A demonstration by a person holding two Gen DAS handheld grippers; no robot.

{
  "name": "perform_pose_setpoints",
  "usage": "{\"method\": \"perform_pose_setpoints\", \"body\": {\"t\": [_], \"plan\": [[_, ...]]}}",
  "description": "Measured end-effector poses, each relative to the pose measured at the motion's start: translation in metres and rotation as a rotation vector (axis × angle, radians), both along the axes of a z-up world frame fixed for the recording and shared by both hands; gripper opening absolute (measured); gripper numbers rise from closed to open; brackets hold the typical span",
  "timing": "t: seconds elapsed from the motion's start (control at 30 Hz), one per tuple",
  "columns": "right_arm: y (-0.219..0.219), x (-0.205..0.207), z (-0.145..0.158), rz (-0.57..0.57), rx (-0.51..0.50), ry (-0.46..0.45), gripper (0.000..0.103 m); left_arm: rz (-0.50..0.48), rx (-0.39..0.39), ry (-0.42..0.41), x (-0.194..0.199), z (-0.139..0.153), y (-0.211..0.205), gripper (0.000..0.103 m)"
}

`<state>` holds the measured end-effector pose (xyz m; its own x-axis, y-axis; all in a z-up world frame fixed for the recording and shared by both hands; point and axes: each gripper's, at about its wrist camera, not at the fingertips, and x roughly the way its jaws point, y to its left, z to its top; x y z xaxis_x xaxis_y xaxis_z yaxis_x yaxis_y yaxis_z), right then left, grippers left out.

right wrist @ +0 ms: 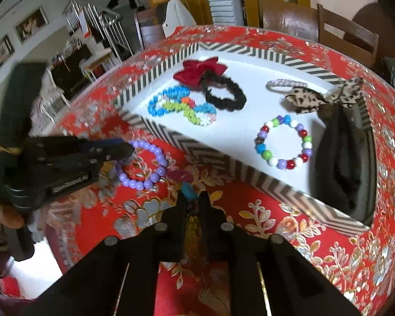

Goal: Organize jewelry

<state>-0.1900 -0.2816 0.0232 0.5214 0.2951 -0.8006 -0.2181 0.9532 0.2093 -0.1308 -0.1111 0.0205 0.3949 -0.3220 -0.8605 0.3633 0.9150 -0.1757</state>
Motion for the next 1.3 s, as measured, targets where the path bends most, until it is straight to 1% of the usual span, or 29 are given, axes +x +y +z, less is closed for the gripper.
{"method": "perform_pose_setpoints", "body": {"t": [0.03,0.17,0.33,0.43,0.67,0.77,0.9,1.17,1.3], "plan": [[-0.003,-0.003,0.007,-0.005,0.004,-0.017,0.009,0.001,-0.019,0.003,0.0,0.004,0.002,0.009],[-0.014,-0.012,0.031,-0.022,0.037,-0.062,0.009,-0.016,-0.053,-0.019,-0.007,0.026,0.003,0.009],[-0.028,-0.02,0.055,-0.044,0.077,-0.11,0.009,-0.054,-0.083,-0.082,-0.014,0.064,0.0,0.009],[-0.034,-0.021,0.067,-0.059,0.082,-0.134,0.009,-0.063,-0.099,-0.117,-0.012,0.084,-0.005,0.009],[-0.047,-0.017,0.089,-0.097,0.08,-0.174,0.009,-0.066,-0.091,-0.186,0.005,0.113,-0.015,0.009],[-0.051,-0.011,0.094,-0.109,0.078,-0.182,0.009,-0.066,-0.067,-0.212,0.014,0.117,-0.024,0.009],[-0.054,0.004,0.094,-0.133,0.085,-0.178,0.009,-0.066,-0.037,-0.23,0.027,0.116,-0.034,0.009],[-0.05,0.039,0.076,-0.151,0.089,-0.131,0.009,-0.063,0.01,-0.241,0.06,0.108,-0.053,0.009],[-0.049,0.055,0.062,-0.16,0.095,-0.099,0.009,-0.068,0.033,-0.238,0.079,0.103,-0.063,0.009]]}}
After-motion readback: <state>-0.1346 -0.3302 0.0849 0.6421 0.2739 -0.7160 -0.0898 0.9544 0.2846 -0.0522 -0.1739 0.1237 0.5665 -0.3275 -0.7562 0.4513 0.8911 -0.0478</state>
